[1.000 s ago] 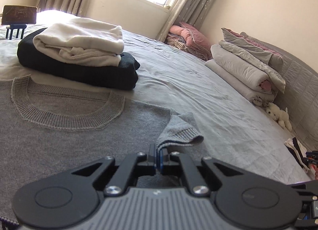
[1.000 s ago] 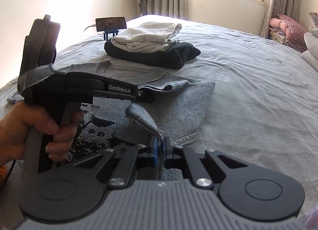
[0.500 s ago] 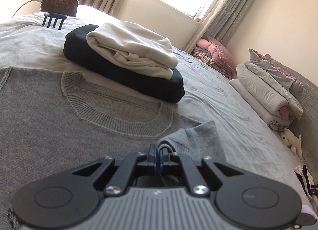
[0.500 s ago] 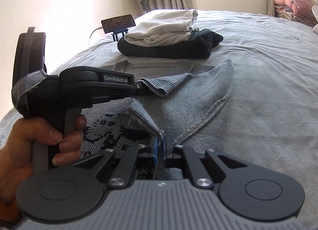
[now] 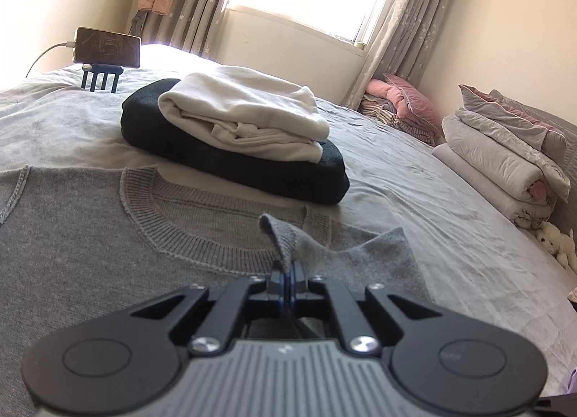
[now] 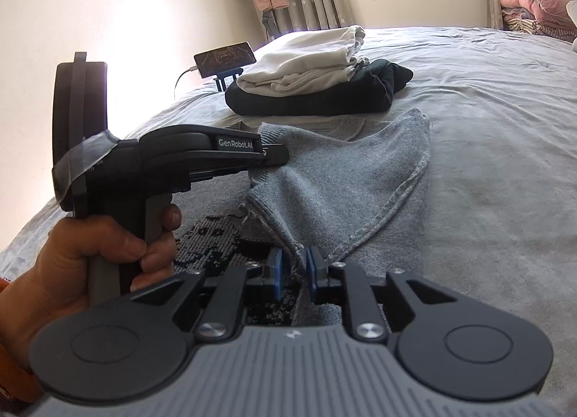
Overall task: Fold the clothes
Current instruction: 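Open both grippers and release the folded sleeve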
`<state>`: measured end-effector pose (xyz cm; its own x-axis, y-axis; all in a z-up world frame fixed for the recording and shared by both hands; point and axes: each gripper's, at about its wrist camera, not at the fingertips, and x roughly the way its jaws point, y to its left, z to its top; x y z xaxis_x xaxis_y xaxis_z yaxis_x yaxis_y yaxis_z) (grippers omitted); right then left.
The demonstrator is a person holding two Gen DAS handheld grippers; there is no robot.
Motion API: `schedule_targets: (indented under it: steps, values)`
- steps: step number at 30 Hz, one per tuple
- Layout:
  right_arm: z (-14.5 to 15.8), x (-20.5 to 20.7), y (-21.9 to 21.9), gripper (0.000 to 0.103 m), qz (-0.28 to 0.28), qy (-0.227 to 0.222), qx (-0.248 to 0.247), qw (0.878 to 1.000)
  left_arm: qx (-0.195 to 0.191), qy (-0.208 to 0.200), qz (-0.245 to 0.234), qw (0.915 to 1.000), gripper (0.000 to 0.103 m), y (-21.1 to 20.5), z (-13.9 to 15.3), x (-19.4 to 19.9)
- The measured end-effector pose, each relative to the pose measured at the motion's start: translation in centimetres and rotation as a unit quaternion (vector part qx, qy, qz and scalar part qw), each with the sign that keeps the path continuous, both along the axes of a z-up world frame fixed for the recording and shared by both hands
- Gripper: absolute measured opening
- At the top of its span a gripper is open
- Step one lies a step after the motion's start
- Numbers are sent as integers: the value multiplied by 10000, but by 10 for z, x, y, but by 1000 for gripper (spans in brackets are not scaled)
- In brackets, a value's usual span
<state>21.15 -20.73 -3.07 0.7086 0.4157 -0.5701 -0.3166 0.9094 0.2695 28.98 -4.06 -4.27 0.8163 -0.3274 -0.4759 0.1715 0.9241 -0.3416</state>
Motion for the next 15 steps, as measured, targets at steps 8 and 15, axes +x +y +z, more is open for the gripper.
schedule_targets:
  steps: [8,15]
  values:
    - [10,-8,0,46,198,-198,106,9996,-67,195,287,9994,4,13,0,5]
    - [19,-18,-12,47,151,-40,14,9999,-296,712,29,9970,37,33,7,-7]
